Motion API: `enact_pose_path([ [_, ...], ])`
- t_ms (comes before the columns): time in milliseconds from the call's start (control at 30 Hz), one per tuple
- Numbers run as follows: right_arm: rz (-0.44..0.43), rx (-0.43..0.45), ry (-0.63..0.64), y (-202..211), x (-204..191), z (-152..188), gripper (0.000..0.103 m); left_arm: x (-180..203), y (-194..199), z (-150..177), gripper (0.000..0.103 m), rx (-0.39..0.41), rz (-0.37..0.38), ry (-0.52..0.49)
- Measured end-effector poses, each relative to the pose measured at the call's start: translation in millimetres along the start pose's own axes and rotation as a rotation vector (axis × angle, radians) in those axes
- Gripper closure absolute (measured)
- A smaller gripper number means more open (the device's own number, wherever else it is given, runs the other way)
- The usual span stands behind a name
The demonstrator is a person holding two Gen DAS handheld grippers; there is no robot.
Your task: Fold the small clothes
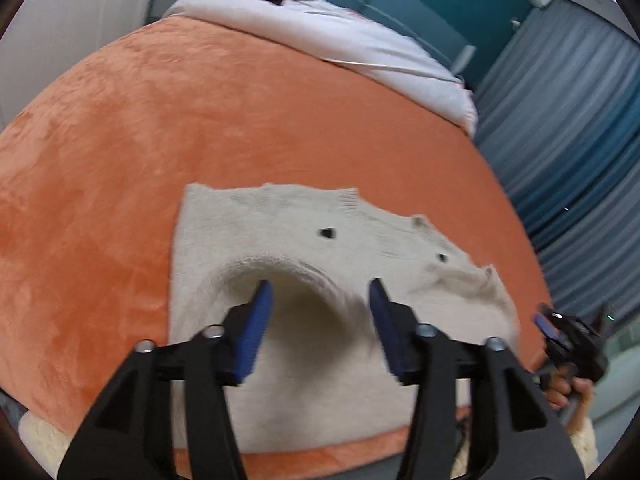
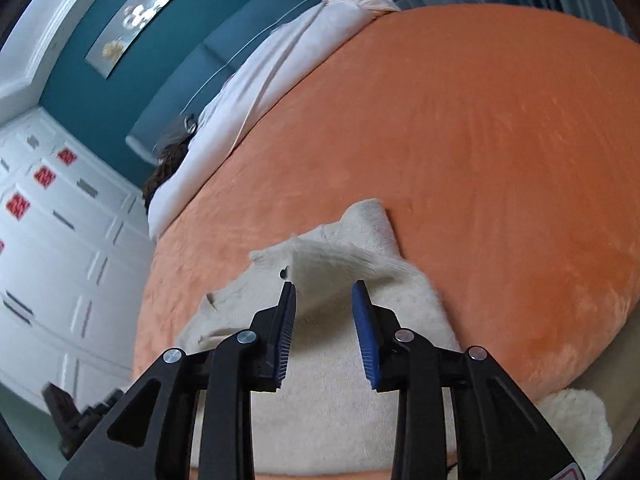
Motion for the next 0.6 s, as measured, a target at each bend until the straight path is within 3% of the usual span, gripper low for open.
enact_pose_path([
  [33, 0.007, 0.027, -0.005, 7, 3, -2, 0.061, -4, -1, 3, 0.044, 0.004, -0.006, 0.006],
  [100, 0.067, 0.039, 0.071, 19, 2, -5, 0.055, -11, 5, 4, 0.018, 0.04, -0.02, 0.01],
  [167, 0.128, 0.014, 0.177, 23, 1, -6, 0.051, -18, 7, 1, 0.006, 0.095, -0.048, -0.007],
  [233, 0.172, -0.028, 0.257, 11, -2, -8, 0.046, -14, 2, -8, 0.005, 0.104, -0.06, -0.04],
  [433, 0.229, -0.135, 0.333, -45, 10, -9, 0.042, -2, -60, -25, 0.005, -0.01, -0.107, -0.104],
  [533, 0.29, -0.185, 0.37, -78, 11, -5, 0.04, 3, -78, -28, 0.005, -0.017, -0.139, -0.131],
  [600, 0.304, -0.208, 0.394, -90, 7, -1, 0.04, 1, -95, -27, 0.005, -0.088, -0.155, -0.124],
])
Point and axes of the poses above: each gripper's, at about its wrist camera, not at the fingertips, and y roughly against the way its jaws point, x to its right, z to its underside, the point moved 4 cm from there along -y, roughly the way its jaws point, and after that the axes turned 12 degrees about -z, right-handed, at the moved point
